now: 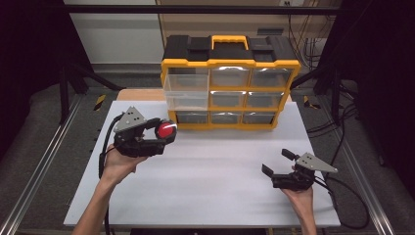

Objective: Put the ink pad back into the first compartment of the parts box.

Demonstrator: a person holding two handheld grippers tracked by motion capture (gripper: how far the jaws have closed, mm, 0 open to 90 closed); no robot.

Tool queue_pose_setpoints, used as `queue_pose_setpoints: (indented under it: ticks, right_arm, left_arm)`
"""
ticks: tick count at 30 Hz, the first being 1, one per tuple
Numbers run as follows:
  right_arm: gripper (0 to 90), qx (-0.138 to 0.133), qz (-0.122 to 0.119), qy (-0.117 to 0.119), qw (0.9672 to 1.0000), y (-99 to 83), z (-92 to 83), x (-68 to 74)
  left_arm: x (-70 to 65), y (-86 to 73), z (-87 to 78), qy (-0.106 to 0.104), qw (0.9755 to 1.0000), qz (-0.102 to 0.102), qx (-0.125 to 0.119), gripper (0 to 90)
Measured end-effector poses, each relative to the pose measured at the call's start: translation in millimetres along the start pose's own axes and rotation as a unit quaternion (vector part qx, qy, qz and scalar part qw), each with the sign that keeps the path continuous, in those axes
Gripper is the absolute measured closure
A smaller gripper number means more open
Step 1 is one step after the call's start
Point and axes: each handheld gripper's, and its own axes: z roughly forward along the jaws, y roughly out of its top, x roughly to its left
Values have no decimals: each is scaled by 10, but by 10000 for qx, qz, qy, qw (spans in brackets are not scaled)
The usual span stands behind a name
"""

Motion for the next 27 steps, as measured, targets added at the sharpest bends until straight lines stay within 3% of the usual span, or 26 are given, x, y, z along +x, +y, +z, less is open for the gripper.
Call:
queue_pose_setpoints:
  ticks: [15, 27]
  right_arm:
    - [4, -7, -31, -12, 10000, -2, 6, -6]
    - [5, -12, 7, -10, 10000, 3, -4, -5]
  left_arm:
    - [15, 340, -78, 33, 9998, 54, -200, 296]
    - [-2, 656, -87, 136, 9995, 196, -214, 296]
